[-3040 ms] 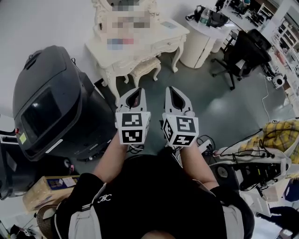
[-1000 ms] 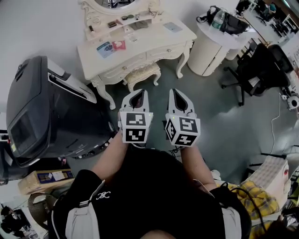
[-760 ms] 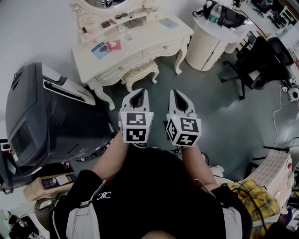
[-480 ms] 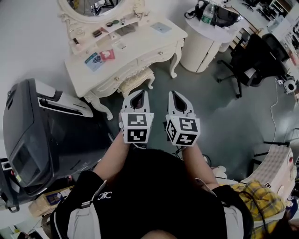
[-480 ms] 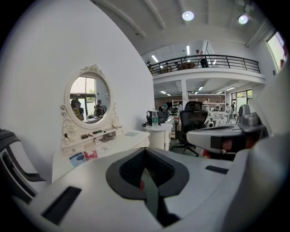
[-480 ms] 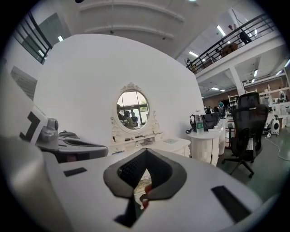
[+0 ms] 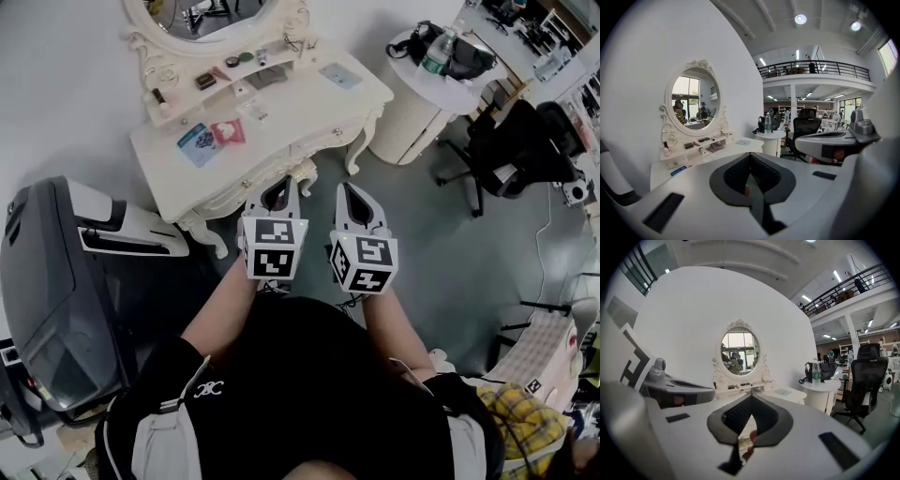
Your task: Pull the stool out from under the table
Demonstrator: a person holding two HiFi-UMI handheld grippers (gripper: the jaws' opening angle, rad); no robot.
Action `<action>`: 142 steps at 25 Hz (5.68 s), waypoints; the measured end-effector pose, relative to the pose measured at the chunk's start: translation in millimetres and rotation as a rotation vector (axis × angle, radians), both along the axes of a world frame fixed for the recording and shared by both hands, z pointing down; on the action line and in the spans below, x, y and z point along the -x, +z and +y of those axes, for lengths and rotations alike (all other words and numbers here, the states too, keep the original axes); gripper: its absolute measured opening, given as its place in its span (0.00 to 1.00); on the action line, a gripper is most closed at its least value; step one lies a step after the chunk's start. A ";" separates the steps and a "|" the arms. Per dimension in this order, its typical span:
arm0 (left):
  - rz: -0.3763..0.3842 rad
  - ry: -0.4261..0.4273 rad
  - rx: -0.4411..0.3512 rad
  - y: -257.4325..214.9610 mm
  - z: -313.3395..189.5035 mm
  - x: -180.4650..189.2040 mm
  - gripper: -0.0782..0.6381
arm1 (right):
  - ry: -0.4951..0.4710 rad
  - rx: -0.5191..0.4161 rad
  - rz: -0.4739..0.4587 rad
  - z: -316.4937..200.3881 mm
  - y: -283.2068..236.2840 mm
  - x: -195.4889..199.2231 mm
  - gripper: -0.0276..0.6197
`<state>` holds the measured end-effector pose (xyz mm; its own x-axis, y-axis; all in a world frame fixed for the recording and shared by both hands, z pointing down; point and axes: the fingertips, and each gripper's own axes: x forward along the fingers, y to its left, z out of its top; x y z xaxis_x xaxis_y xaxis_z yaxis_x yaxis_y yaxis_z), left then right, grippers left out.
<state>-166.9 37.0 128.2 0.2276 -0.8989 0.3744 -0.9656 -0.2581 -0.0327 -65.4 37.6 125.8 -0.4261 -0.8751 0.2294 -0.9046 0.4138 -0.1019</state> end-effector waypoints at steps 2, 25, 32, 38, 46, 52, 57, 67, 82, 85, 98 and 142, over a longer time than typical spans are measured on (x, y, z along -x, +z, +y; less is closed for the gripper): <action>0.004 0.002 0.003 1.9 -12.1 11.5 0.11 | 0.001 0.000 0.000 -11.4 0.8 12.3 0.05; -0.064 0.029 0.325 136.0 -94.5 31.1 0.11 | 0.046 0.303 -0.038 -87.7 137.0 6.1 0.05; -0.097 0.053 0.446 236.6 -122.4 -1.7 0.11 | 0.007 0.414 -0.088 -126.8 247.4 -5.5 0.05; -0.149 0.033 0.552 333.7 -127.8 6.1 0.11 | -0.041 0.510 -0.146 -143.6 357.8 5.1 0.05; -0.230 0.052 0.702 460.2 -143.4 38.1 0.11 | -0.130 0.643 -0.171 -143.9 493.3 40.1 0.05; -0.267 0.048 0.742 514.5 -162.4 55.2 0.11 | -0.145 0.697 -0.289 -169.5 546.3 70.4 0.05; -0.264 0.032 0.769 533.8 -166.3 63.7 0.11 | -0.150 0.764 -0.535 -192.3 578.1 93.9 0.05; -0.253 0.094 0.782 534.4 -157.0 66.8 0.11 | -0.091 0.906 -0.925 -244.4 613.0 143.2 0.42; -0.283 0.134 0.828 536.2 -147.6 73.9 0.11 | -0.045 0.967 -0.938 -251.8 626.8 156.4 0.34; -0.292 0.150 0.832 534.8 -144.3 69.5 0.11 | -0.050 0.984 -0.945 -246.4 628.1 152.5 0.33; -0.311 0.231 0.828 533.8 -137.1 32.3 0.11 | 0.006 1.006 -0.926 -196.8 632.5 72.6 0.30; -0.169 0.509 0.763 455.8 -100.7 -185.5 0.11 | 0.463 0.655 -0.042 -70.1 460.7 -216.4 0.05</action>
